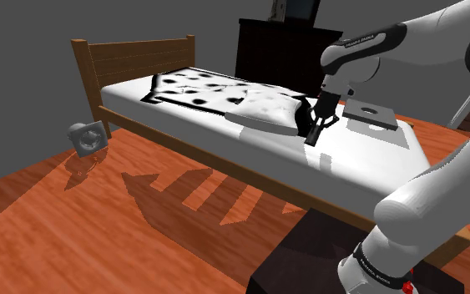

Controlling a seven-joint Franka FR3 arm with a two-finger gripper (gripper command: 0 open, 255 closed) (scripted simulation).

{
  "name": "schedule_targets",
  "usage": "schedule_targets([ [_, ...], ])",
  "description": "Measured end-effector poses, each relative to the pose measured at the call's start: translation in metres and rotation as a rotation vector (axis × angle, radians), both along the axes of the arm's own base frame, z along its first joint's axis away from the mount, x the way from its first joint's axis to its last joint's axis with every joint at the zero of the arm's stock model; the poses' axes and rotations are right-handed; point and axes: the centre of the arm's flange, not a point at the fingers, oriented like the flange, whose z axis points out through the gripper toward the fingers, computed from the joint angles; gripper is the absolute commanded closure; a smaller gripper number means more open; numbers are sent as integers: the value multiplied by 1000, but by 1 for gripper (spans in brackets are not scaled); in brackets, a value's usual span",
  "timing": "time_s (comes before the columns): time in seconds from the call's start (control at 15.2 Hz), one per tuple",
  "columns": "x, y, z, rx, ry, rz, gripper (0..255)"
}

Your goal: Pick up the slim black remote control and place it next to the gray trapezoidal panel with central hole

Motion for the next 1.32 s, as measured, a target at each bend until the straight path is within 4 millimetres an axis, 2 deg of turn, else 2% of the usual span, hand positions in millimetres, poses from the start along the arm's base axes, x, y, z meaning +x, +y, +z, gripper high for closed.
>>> schedule_targets([
  [0.66,-1,1,51,0,0,0,255],
  [0.73,-3,-4,54,0,0,0,255],
  [1.06,-30,-55,55,0,0,-1,255],
  [1.32,-62,-102,55,1,0,-2,255],
])
